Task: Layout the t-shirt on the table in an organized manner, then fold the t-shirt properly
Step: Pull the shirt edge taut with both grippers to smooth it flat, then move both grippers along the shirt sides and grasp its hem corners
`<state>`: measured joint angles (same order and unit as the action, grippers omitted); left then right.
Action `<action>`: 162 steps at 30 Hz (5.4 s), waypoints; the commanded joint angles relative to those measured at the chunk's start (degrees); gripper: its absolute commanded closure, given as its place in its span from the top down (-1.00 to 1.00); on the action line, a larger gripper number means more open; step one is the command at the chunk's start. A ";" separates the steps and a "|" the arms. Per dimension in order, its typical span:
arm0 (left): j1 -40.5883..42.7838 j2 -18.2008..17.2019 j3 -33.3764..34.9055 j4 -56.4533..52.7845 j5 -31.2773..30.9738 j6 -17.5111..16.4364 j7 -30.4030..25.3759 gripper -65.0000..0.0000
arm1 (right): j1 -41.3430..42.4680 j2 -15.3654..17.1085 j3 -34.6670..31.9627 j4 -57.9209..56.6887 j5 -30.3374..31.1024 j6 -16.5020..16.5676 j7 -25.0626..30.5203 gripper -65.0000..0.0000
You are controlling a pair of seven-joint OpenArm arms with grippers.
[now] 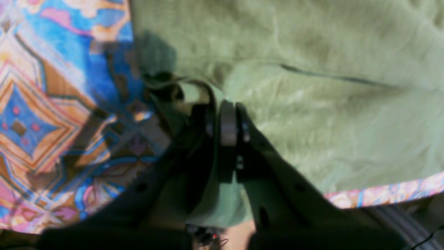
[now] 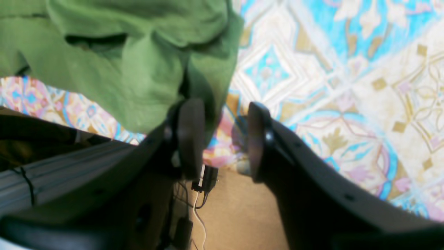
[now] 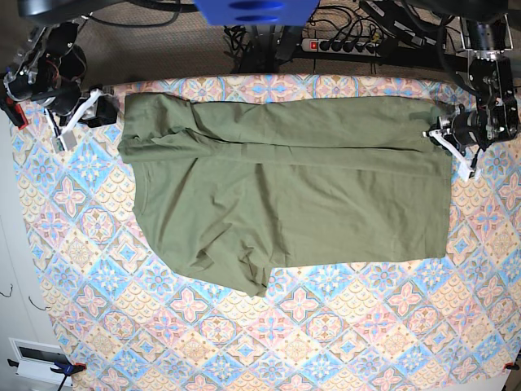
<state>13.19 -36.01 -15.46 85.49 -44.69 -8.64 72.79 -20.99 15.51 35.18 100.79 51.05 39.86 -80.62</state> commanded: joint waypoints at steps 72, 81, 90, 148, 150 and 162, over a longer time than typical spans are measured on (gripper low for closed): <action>1.89 -1.05 -17.64 5.63 -8.46 0.25 2.85 0.47 | 29.74 1.15 -14.12 -6.86 -6.70 0.14 0.62 -0.36; -8.93 5.28 -20.98 5.54 -2.04 0.34 2.85 0.46 | 37.30 0.89 -14.04 -13.89 -18.83 0.14 0.62 -0.36; -21.67 14.43 -20.89 4.48 14.58 0.34 2.50 0.46 | 37.74 -1.40 -16.94 -14.24 -22.70 0.14 2.16 -0.36; -39.08 14.51 -10.25 -43.95 25.57 -0.01 -31.78 -1.00 | 38.18 -2.28 -23.62 -20.13 -32.28 0.14 10.42 -0.36; -38.90 14.51 -10.25 -43.69 25.57 -0.10 -31.52 -1.00 | 39.94 -2.28 -23.79 -23.65 -32.37 0.14 12.44 -0.36; -36.80 16.54 -10.16 -38.42 25.74 -0.10 -28.62 -1.00 | 49.87 -2.19 -35.66 -37.19 -32.37 0.14 22.64 -0.35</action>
<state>-22.85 -19.27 -25.74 46.63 -18.90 -8.40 42.15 26.89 12.56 -0.71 62.65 18.17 39.86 -59.07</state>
